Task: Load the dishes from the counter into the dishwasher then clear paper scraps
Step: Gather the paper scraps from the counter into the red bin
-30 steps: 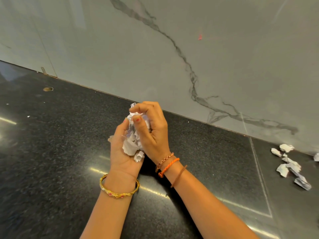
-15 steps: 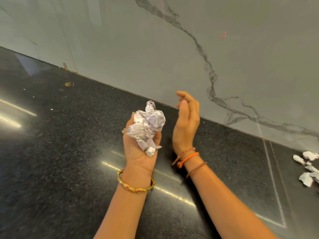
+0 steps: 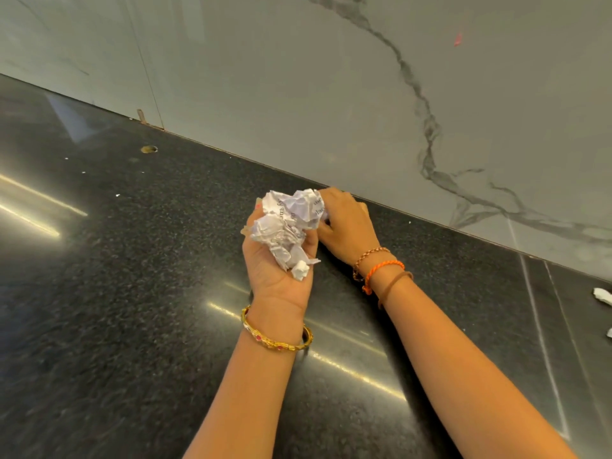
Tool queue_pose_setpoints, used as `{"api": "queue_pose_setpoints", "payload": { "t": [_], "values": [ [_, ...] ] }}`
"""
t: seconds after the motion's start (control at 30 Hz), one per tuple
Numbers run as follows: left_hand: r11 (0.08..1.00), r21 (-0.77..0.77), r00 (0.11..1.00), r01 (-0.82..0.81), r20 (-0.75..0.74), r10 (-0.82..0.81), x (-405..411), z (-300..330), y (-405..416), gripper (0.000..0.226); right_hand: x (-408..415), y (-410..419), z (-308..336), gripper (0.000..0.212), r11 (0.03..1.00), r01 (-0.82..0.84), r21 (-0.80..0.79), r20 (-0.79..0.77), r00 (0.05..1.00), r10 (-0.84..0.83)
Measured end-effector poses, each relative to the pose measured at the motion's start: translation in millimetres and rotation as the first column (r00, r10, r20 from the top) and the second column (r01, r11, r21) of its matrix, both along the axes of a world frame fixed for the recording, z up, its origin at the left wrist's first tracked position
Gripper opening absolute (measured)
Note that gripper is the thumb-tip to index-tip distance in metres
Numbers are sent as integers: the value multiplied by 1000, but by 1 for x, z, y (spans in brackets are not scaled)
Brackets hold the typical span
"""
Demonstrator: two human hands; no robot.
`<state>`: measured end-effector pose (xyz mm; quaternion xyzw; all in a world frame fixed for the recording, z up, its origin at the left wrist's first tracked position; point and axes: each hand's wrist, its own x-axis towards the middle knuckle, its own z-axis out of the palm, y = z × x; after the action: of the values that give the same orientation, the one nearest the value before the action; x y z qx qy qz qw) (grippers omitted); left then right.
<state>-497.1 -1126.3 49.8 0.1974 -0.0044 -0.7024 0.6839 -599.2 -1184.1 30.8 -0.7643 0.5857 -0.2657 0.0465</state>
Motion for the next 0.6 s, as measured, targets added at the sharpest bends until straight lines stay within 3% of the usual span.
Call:
{"api": "queue_pose_setpoints", "payload": {
  "t": [0.07, 0.17, 0.23, 0.27, 0.33, 0.47, 0.53, 0.6],
  "values": [
    [1000, -15, 1000, 7, 10, -7, 1, 1, 1, 31, -1, 3, 0, 17, 998, 18, -58, 106, 994, -11],
    [1000, -21, 999, 23, 46, -22, -1, 5, 3, 30, -2, 15, 3, 7, 999, 41, -19, 280, 959, -35],
    [999, -36, 996, 25, 86, -22, -2, 8, 8, 31, -3, 33, 8, 17, 999, 46, 26, 535, 843, -53],
    [999, -37, 994, 30, 102, -26, -3, 11, 11, 31, -3, 48, 14, 21, 995, 69, 78, 693, 713, -104],
    [999, -19, 993, 42, 108, -40, -7, 16, 23, 30, -5, 87, 19, 19, 977, 75, 202, 906, 363, -215],
    [980, 20, 973, 200, 112, -201, -24, 26, 91, 49, -2, 197, 23, 22, 944, -35, 329, 907, -268, -326],
    [953, 45, 943, 300, 135, -303, -26, 26, 139, 41, 2, 246, 23, 24, 946, -72, 315, 823, -475, -310],
    [925, 80, 923, 371, 76, -377, -18, 25, 186, 30, 4, 284, 24, 29, 950, -46, 310, 775, -567, -280]
  ]
}}
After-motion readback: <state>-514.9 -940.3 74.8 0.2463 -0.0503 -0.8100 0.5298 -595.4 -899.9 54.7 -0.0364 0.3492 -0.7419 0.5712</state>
